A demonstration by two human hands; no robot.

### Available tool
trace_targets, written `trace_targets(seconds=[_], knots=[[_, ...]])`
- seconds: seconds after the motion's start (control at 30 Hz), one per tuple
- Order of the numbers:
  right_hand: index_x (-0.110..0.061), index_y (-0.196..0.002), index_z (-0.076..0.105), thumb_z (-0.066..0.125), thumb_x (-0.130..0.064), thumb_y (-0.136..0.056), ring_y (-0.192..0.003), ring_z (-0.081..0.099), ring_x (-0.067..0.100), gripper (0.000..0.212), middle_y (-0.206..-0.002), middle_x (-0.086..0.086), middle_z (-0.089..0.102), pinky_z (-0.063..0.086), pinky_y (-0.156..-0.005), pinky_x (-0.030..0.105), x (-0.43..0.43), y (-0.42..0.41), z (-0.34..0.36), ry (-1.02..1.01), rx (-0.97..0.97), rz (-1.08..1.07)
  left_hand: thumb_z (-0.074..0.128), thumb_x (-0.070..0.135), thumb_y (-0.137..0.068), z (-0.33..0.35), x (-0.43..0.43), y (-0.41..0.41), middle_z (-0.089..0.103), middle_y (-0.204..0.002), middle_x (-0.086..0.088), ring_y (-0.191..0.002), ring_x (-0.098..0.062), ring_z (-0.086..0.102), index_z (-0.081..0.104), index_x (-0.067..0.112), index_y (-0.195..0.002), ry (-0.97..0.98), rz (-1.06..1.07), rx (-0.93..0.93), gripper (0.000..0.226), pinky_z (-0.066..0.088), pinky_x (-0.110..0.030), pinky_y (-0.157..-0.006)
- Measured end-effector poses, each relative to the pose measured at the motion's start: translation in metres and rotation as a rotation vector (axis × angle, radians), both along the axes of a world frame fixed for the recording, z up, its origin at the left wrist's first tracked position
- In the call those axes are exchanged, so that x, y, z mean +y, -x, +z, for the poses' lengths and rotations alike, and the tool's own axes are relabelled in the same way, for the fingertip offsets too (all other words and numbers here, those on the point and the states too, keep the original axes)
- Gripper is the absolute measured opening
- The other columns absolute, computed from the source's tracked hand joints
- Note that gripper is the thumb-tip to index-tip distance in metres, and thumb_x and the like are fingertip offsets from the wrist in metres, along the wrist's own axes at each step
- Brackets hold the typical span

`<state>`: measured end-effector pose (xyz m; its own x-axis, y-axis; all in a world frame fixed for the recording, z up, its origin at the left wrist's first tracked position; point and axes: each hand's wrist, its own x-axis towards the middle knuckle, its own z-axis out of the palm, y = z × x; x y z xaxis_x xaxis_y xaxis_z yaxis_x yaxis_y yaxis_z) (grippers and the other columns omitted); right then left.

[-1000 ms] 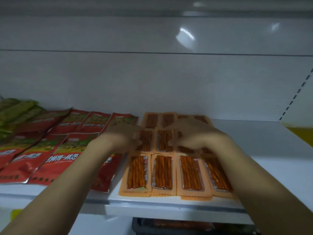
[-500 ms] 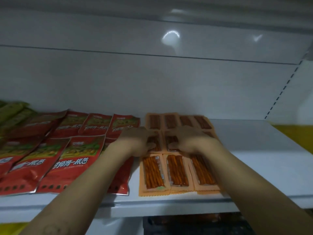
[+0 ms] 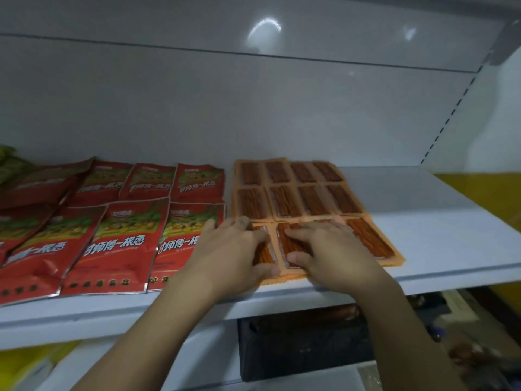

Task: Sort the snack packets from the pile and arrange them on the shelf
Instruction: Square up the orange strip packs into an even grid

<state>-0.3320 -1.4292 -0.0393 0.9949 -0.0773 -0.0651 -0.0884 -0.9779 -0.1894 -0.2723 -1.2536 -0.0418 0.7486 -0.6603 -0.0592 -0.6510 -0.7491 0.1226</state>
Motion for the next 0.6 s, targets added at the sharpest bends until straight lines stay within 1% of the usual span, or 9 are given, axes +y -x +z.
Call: trace_targets(seconds=[0.13,0.23,0.3,0.37,0.4,0.47,0.53,0.6], knots=[[-0.038,-0.144,0.044,0.059,-0.044,-0.093,-0.139,0.034,0.017,0.054,-0.15,-0.012,0.043,0.022,-0.117,0.037,-0.006,0.0,-0.006,-0.061,0.007,-0.022,0.048,0.066,-0.09,-0.003,0.003,-0.002,0.038,-0.15,0.006,-0.136,-0.017,0.036,0.038,0.041,-0.145,0.015,-0.022,0.023,0.062,0.025,-0.042,-0.11],[-0.038,-0.143,0.045,0.061,-0.04,-0.093,-0.137,0.037,0.017,0.053,-0.148,-0.011,0.045,0.027,-0.117,0.037,-0.006,0.0,-0.005,-0.088,0.016,-0.03,0.046,0.07,-0.088,-0.004,0.004,0.002,0.036,-0.152,0.007,-0.137,-0.016,0.034,0.036,0.041,-0.146,0.024,-0.036,0.025,0.066,0.023,-0.043,-0.112],[-0.038,-0.145,0.041,0.06,-0.04,-0.094,-0.14,0.032,0.018,0.055,-0.152,-0.011,0.04,0.023,-0.118,0.039,-0.005,0.002,-0.004,-0.055,0.004,-0.013,0.047,0.075,-0.085,-0.004,0.006,0.005,0.03,-0.155,0.006,-0.14,-0.018,0.03,0.032,0.04,-0.148,0.01,-0.039,0.044,0.074,0.021,-0.045,-0.115],[-0.041,-0.148,0.035,0.063,-0.046,-0.09,-0.145,0.023,0.02,0.064,-0.157,-0.012,0.03,0.017,-0.121,0.042,-0.005,0.005,-0.002,-0.046,0.002,-0.004,0.049,0.076,-0.083,-0.005,0.007,0.007,0.027,-0.157,0.005,-0.142,-0.02,0.027,0.029,0.041,-0.15,-0.022,-0.048,0.037,0.078,0.018,-0.048,-0.116],[-0.043,-0.148,0.033,0.066,-0.049,-0.087,-0.146,0.02,0.021,0.07,-0.158,-0.013,0.027,0.015,-0.121,0.044,-0.006,0.008,0.0,-0.05,0.013,0.003,0.05,0.075,-0.083,-0.006,0.008,0.007,0.027,-0.157,0.005,-0.142,-0.021,0.028,0.029,0.041,-0.149,-0.027,-0.048,0.026,0.077,0.018,-0.048,-0.116],[-0.044,-0.148,0.033,0.071,-0.05,-0.081,-0.146,0.019,0.02,0.077,-0.158,-0.014,0.027,0.013,-0.121,0.044,-0.004,0.011,0.002,-0.023,0.044,0.027,0.051,0.071,-0.086,-0.008,0.009,0.008,0.03,-0.156,0.005,-0.141,-0.021,0.03,0.031,0.042,-0.148,-0.02,-0.044,-0.003,0.072,0.019,-0.048,-0.115],[-0.043,-0.148,0.034,0.072,-0.045,-0.083,-0.146,0.02,0.019,0.075,-0.158,-0.013,0.028,0.01,-0.121,0.041,0.0,0.014,0.001,0.002,0.058,0.03,0.05,0.067,-0.089,-0.011,0.007,0.011,0.032,-0.155,0.005,-0.14,-0.021,0.032,0.033,0.042,-0.148,0.0,-0.04,-0.032,0.066,0.021,-0.049,-0.114],[-0.042,-0.149,0.033,0.071,-0.038,-0.086,-0.146,0.019,0.021,0.073,-0.159,-0.013,0.025,0.009,-0.12,0.041,0.004,0.015,0.001,-0.006,0.052,0.007,0.048,0.064,-0.091,-0.012,0.006,0.013,0.033,-0.155,0.005,-0.139,-0.021,0.032,0.034,0.042,-0.148,0.019,-0.037,-0.046,0.062,0.022,-0.048,-0.114]])
